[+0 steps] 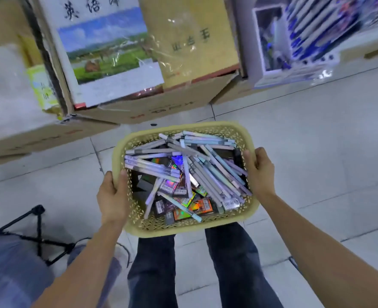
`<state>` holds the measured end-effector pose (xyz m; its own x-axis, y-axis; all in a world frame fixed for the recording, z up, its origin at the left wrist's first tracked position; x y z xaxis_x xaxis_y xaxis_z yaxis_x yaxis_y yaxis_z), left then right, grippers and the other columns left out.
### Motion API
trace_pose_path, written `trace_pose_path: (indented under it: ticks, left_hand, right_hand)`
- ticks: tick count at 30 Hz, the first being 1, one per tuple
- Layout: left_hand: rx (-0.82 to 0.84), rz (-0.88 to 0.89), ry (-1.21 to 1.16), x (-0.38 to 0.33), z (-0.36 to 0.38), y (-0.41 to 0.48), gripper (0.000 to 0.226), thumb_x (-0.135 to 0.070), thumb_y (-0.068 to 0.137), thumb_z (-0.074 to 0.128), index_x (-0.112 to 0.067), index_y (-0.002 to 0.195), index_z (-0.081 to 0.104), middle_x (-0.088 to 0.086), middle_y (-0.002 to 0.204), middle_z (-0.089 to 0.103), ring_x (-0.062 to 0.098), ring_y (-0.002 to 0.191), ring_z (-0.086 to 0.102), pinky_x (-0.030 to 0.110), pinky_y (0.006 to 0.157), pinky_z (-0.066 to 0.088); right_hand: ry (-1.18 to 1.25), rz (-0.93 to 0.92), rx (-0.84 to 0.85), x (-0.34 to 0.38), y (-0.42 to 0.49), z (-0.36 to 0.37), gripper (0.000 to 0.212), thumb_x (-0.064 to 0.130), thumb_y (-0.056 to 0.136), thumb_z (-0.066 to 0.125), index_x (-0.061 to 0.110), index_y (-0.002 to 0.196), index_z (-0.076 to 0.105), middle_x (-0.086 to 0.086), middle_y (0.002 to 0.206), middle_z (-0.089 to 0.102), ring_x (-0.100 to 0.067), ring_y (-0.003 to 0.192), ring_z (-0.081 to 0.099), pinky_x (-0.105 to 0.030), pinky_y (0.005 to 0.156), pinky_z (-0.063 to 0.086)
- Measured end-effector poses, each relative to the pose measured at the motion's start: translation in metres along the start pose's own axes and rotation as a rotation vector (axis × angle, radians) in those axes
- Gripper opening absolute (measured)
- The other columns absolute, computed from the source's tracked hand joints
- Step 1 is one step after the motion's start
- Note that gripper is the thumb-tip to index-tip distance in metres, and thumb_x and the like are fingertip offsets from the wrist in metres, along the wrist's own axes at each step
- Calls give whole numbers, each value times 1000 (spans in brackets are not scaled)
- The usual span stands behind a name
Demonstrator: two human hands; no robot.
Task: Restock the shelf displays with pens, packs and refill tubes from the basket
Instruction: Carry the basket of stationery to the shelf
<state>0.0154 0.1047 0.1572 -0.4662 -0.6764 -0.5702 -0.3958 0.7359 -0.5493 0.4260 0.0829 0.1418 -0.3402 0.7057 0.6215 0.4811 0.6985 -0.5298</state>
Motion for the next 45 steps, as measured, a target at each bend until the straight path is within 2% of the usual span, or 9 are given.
trace_pose_path:
  ticks: [3, 7, 14, 17, 21, 25, 31, 40, 45]
  left_hand:
    - [76, 95, 2, -77, -23, -44, 35, -34, 100, 48, -8, 76, 42, 1, 67, 43, 15, 60, 37, 30, 57, 34]
    - [148, 229, -7, -181, -43, -101, 27, -38, 99, 49, -17, 84, 50, -5, 74, 50, 5, 64, 44, 12, 57, 37]
    - [365, 575, 74, -344, -35, -218, 22, -37, 99, 49, -30, 79, 53, -6, 70, 51, 7, 61, 46, 30, 59, 37]
    - [412, 636, 133, -387, -11, -259, 27, -48, 97, 47, -27, 104, 63, 1, 96, 67, 15, 90, 63, 39, 74, 48]
    - [488, 675, 150, -436, 39, -309, 27, -61, 89, 47, -42, 100, 61, -11, 91, 66, 17, 90, 63, 43, 79, 50]
    - [572, 796, 220, -491, 102, -354, 28, -49, 94, 49, -22, 89, 56, 10, 78, 59, 17, 68, 52, 38, 64, 43]
    - [709, 946, 341, -579, 212, -410, 31, -35, 98, 52, -19, 71, 47, -3, 62, 46, 16, 57, 42, 33, 54, 32]
    - [939, 1067, 475, -701, 394, -504, 26, -42, 97, 50, -18, 97, 59, 11, 92, 67, 29, 87, 62, 47, 79, 49]
    - [1011, 1121, 529, -745, 492, -564, 33, -40, 98, 50, -9, 100, 60, 16, 92, 67, 33, 85, 62, 49, 76, 49]
  right_hand:
    - [41, 22, -86, 38, -45, -80, 38, 33, 99, 50, 20, 70, 30, 5, 60, 32, -6, 52, 26, -24, 51, 23]
    - [84, 31, -211, 64, -98, -182, 36, 36, 99, 50, 10, 77, 40, 0, 63, 41, -11, 56, 33, -28, 54, 28]
    - [245, 18, -442, 70, -187, -335, 35, 33, 100, 49, 15, 74, 35, 5, 63, 36, -2, 52, 33, -16, 50, 31]
    - [255, 43, -515, 56, -214, -395, 35, 33, 100, 49, 14, 73, 37, 3, 61, 38, -4, 52, 35, -13, 49, 32]
    - [311, 85, -570, 29, -238, -463, 35, 32, 99, 51, 21, 70, 34, 5, 59, 36, -3, 49, 34, -18, 49, 30]
    - [384, 163, -684, 2, -252, -520, 36, 28, 97, 56, 22, 69, 34, 5, 60, 36, -4, 50, 31, -18, 50, 29]
    - [522, 281, -838, -40, -246, -582, 28, 33, 95, 58, 8, 83, 53, -6, 69, 48, -16, 63, 42, -32, 60, 35]
    - [640, 458, -1090, -94, -213, -688, 27, 32, 94, 58, 27, 70, 48, 3, 64, 45, -7, 56, 39, -24, 53, 34]
    - [689, 526, -1154, -141, -184, -757, 28, 32, 94, 59, 15, 73, 50, -2, 67, 49, -12, 59, 42, -27, 54, 35]
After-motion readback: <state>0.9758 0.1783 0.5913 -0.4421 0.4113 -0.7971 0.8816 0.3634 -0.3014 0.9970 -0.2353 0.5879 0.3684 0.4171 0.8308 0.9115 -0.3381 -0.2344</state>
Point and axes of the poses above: each hand's wrist, its own y-axis towards the middle knuckle, its own z-axis out of the palm, x = y × z, the point moved 10 cm from there along y, towards the middle knuckle
